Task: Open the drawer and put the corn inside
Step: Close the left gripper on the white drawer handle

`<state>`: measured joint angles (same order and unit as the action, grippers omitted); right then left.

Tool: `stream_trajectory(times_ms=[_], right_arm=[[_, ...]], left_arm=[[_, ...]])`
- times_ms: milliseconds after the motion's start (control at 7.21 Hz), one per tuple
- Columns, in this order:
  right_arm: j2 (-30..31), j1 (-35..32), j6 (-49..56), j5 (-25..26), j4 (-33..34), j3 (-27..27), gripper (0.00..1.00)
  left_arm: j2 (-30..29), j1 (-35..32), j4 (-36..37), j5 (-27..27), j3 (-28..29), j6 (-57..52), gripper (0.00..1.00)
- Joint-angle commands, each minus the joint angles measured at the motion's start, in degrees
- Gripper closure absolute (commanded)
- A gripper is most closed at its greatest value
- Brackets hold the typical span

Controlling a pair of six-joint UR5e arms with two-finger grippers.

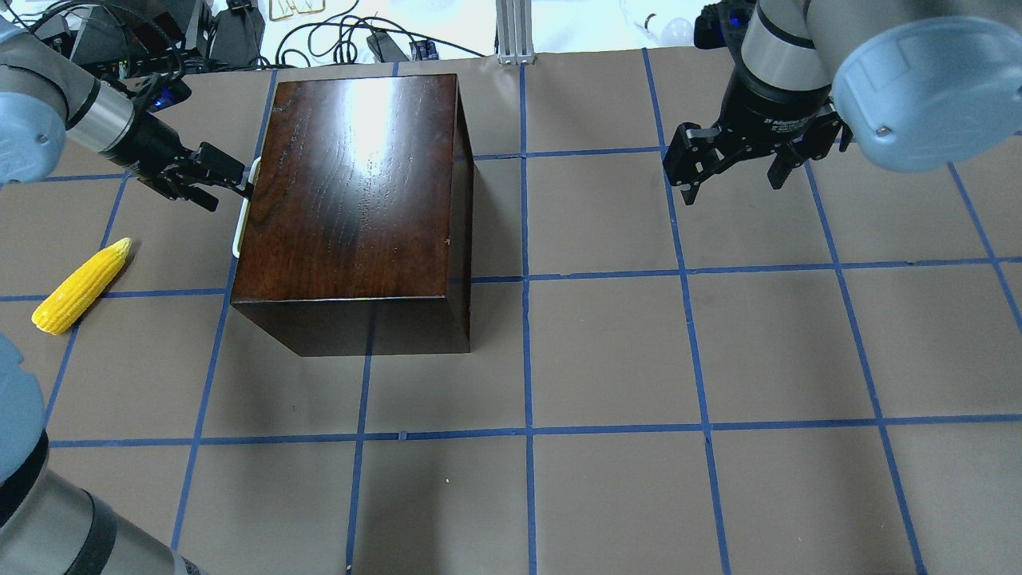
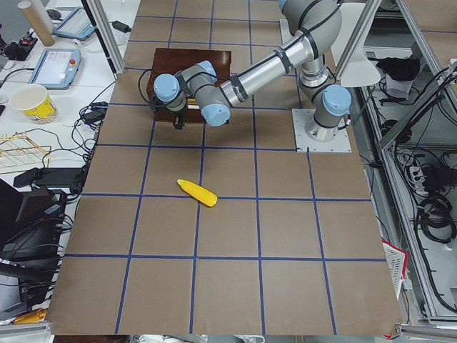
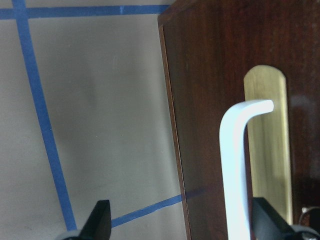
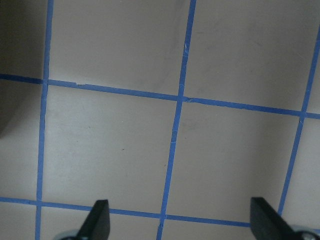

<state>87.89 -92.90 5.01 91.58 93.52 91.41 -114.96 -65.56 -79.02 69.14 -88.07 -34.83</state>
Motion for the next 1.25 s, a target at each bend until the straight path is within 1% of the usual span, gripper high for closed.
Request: stream_trajectory(times_ms=[0, 1110], right_arm=[[0.00, 0.00, 0.00, 0.00, 0.00, 0.00, 0.00], [0.00, 0.00, 0.00, 0.00, 0.00, 0.00, 0.00]], left_arm=[[-0.53, -0.01, 0.00, -0.14, 0.00, 0.02, 0.00], [-0.71, -0.09, 0.09, 0.03, -1.23, -0.06, 0.00]])
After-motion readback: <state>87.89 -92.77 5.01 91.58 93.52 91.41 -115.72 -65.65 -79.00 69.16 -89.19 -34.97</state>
